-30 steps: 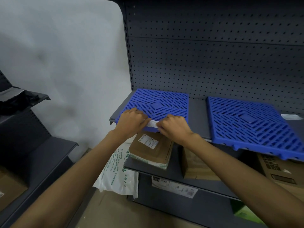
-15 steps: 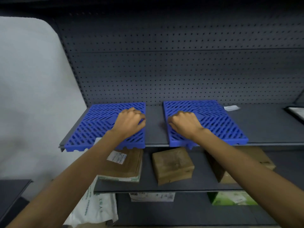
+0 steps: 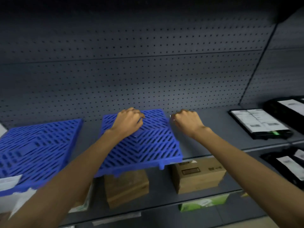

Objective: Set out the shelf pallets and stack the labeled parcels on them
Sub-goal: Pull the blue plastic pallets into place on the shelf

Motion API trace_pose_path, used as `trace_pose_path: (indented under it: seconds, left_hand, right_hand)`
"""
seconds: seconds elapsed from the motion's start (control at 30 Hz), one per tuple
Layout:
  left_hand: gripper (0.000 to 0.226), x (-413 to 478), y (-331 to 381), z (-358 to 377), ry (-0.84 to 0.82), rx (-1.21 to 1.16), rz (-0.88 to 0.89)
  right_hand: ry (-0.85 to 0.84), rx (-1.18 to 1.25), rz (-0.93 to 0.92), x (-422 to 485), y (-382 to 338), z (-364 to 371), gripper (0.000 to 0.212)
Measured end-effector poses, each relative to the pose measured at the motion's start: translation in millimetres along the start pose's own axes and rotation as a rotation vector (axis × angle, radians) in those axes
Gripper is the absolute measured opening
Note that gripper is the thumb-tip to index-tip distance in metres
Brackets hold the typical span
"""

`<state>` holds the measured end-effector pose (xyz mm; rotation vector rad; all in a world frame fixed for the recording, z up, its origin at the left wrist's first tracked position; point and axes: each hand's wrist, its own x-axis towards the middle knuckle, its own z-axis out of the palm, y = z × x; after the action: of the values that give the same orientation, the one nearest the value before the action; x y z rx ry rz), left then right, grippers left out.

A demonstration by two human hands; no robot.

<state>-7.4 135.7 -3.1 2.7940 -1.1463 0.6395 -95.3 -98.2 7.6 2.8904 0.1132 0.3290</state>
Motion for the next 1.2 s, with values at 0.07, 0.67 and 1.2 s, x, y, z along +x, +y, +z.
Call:
trace_pose_path:
  seconds: [0.07,0.67,1.2]
  left_hand:
    - [0.033,32,26,13,0.001,0.0,0.005]
    - [0.028,141,103,116,-0.163,0.021,-0.092]
    - [0.013,133,99,107,0.023,-0.041,-0.139]
  right_hand:
    - [-0.019,-0.016,0.029,5,35,12,0.033]
    - [-0.015,0.07,-0.119,74,114,114,0.03]
    - [0.059,0.071,-0.055,77,108,105,0.028]
